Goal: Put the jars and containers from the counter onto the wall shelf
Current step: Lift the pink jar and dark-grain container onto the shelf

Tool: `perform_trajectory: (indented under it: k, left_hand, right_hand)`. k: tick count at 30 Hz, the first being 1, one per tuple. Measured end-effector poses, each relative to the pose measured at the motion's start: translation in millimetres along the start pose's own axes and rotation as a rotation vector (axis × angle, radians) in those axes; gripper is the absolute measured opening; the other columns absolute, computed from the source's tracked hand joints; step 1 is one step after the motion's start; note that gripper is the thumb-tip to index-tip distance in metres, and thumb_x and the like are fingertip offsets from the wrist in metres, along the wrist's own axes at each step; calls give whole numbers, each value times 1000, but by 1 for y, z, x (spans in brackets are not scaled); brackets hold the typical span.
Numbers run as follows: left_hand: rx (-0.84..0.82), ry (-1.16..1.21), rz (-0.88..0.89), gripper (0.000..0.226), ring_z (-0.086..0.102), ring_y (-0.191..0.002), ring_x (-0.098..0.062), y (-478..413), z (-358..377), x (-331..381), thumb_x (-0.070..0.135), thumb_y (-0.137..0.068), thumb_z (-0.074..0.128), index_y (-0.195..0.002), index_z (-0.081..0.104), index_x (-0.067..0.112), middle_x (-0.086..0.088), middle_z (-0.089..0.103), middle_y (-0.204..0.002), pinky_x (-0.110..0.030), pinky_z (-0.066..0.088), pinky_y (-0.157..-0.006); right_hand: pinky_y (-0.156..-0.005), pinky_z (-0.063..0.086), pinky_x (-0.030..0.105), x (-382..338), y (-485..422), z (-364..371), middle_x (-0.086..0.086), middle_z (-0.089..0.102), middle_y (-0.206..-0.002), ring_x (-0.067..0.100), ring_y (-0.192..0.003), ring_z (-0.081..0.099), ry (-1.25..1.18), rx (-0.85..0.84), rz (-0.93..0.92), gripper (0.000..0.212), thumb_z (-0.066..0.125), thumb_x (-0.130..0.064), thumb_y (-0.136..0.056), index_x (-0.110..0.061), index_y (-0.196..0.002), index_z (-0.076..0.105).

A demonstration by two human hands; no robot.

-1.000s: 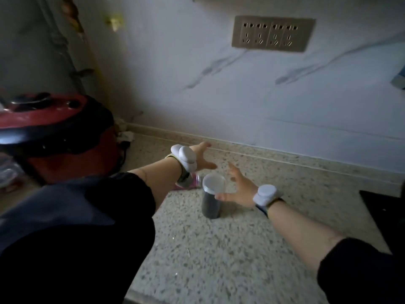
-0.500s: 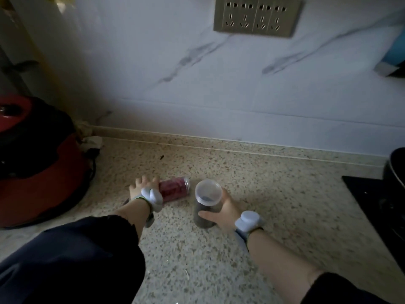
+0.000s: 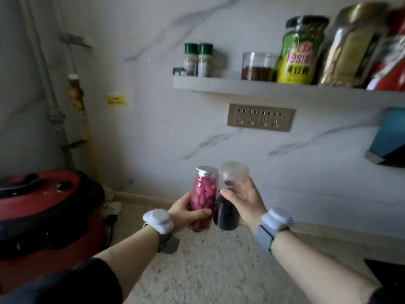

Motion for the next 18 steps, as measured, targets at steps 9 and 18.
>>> perform_trajectory:
  k: [9,18]
  left_hand:
    - [37,44,530,37,67,-85,-12,-38,-91,256,8,-78,65,-113,53,14,-4,65,-98,-31,56,-81]
    - [369,-142,564,56,61,-103,-23,-120,-125,310,25,-70,75,-119,48,18,-6,62,-113,-42,50,-93]
  right_hand:
    - [-86,46,33,-271,-104,-43,-9,57,-97,15,-98,57,188,-37,-531,57,67,-55,-65,-24,-110,51]
    - [-73,46,26,-306,-193,-68,0,58,-112,13,-89,60,329,130,-601,62,73,-42,-70,-17,-117,41]
Point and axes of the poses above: each hand's wrist, its own y-axis away from the middle knuckle, its own z-axis out of the palm, x = y × z, the point moved 2 cm from there along -y, towards the middle knuckle
